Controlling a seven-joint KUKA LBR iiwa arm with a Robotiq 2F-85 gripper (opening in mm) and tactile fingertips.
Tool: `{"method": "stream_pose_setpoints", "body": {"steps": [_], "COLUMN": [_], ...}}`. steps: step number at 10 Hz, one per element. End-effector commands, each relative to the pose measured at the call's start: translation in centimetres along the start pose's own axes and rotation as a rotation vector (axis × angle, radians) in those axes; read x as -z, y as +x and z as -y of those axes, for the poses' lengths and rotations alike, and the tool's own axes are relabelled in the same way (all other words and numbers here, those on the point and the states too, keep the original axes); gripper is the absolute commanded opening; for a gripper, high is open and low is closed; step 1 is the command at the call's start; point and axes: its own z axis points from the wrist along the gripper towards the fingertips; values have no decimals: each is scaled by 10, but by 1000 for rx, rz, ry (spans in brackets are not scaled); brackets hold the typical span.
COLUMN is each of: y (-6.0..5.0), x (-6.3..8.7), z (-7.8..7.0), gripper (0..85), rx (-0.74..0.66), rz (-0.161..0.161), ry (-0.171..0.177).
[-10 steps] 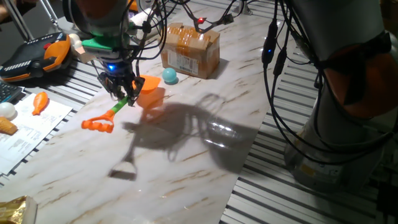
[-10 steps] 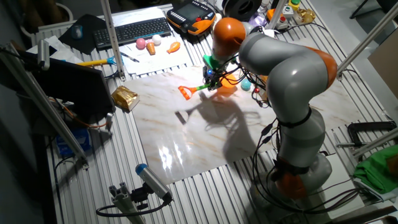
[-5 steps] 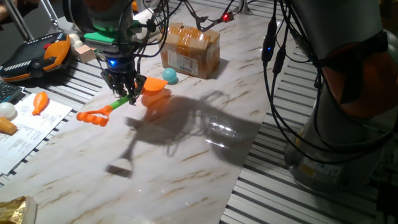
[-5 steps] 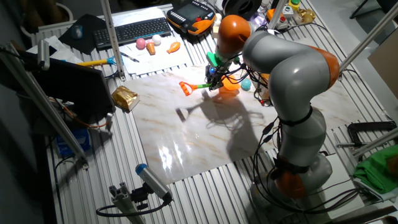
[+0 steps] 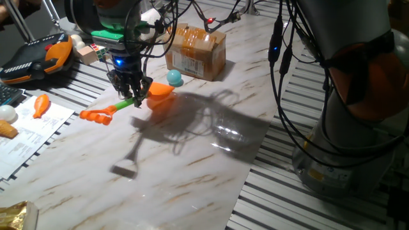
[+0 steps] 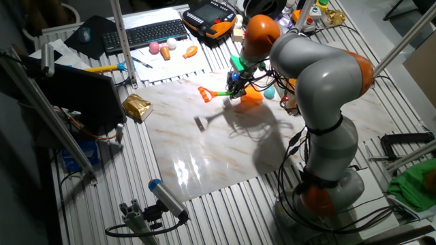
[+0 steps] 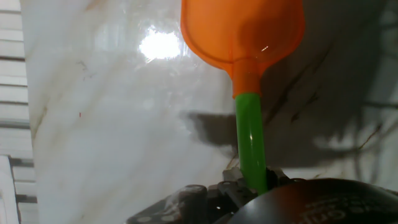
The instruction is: Use a shovel to scoop up an object
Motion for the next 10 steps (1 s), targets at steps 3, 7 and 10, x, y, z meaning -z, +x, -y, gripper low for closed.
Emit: {"method": "stream_pose_setpoints", "body": {"steps": [3,7,10], "y": [-7,-12,-14], "x": [-2,-4,-4], "z": [2,3,4], "gripper": [7,7,7], "rx": [-24,-37,-43], "rz": [-8,-23,-35], "ry": [0,4,3]}}
